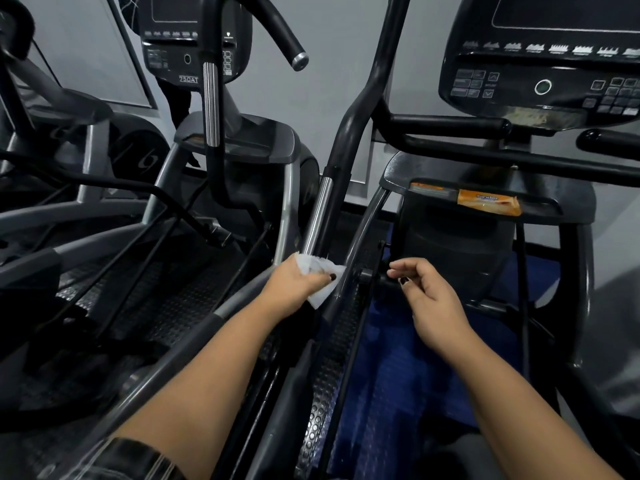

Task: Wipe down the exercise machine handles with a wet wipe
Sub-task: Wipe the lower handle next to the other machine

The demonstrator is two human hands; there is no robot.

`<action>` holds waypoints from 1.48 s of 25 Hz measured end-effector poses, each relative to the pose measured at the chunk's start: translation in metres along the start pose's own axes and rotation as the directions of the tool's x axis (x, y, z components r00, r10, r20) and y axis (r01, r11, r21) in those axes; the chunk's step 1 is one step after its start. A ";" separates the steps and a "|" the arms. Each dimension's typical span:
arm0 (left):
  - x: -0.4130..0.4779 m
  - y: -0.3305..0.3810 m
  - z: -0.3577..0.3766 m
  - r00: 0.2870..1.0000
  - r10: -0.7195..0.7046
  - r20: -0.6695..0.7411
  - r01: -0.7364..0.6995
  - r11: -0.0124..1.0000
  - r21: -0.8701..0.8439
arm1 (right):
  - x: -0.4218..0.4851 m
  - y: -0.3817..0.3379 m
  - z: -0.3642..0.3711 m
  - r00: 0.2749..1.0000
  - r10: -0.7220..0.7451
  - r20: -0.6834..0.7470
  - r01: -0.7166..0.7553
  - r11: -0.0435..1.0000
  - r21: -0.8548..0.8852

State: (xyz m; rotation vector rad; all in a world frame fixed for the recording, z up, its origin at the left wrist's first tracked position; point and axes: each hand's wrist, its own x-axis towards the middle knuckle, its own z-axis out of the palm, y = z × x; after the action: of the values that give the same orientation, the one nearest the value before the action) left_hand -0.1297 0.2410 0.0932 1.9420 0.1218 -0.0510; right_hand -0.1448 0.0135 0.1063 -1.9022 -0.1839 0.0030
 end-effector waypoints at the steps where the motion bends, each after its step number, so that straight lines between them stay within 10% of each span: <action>1: -0.004 -0.004 0.003 0.999 0.010 -0.048 -0.008 0.999 0.047 | 0.001 0.000 0.001 1.000 0.003 0.005 -0.003 1.000 -0.003; 11: -0.031 -0.036 0.035 0.902 0.184 -0.390 0.157 0.702 0.695 | 0.004 -0.006 0.014 1.000 0.012 0.018 -0.013 1.000 0.015; 14: -0.016 -0.028 0.027 0.928 -0.055 -0.369 0.183 0.928 0.323 | -0.001 -0.007 0.016 1.000 0.018 0.006 -0.018 1.000 0.021; 16: -0.005 -0.026 0.013 0.975 -0.199 -0.102 0.190 0.977 -0.096 | -0.006 -0.006 0.017 1.000 0.021 -0.005 -0.021 1.000 0.016; 19: 0.004 -0.029 -0.004 0.946 -0.237 0.220 0.277 0.944 -0.178 | -0.016 -0.006 0.017 0.999 0.038 0.001 -0.038 0.999 0.006; 22: 0.002 -0.036 0.009 0.968 -0.251 0.016 0.249 0.949 -0.193 | -0.025 -0.005 0.017 0.999 0.044 -0.015 -0.044 0.999 0.002; 26: -0.017 -0.045 0.031 0.918 -0.051 -0.393 0.198 0.918 0.343 | -0.033 -0.006 0.019 0.999 0.034 -0.013 -0.034 0.999 -0.009; 33: -0.046 -0.059 0.039 0.908 0.206 -0.365 0.174 0.605 0.777 | -0.047 0.006 0.015 0.998 0.067 -0.016 -0.068 0.998 -0.020; 37: -0.010 -0.031 0.025 0.929 -0.022 -0.368 0.136 0.948 0.287 | -0.059 0.017 0.016 0.998 0.066 -0.012 -0.066 0.998 -0.014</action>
State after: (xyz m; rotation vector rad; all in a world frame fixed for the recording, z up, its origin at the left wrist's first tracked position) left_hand -0.1422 0.2286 0.0561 2.2431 0.4628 0.2503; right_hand -0.2029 0.0153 0.0802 -1.9217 -0.1140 0.0357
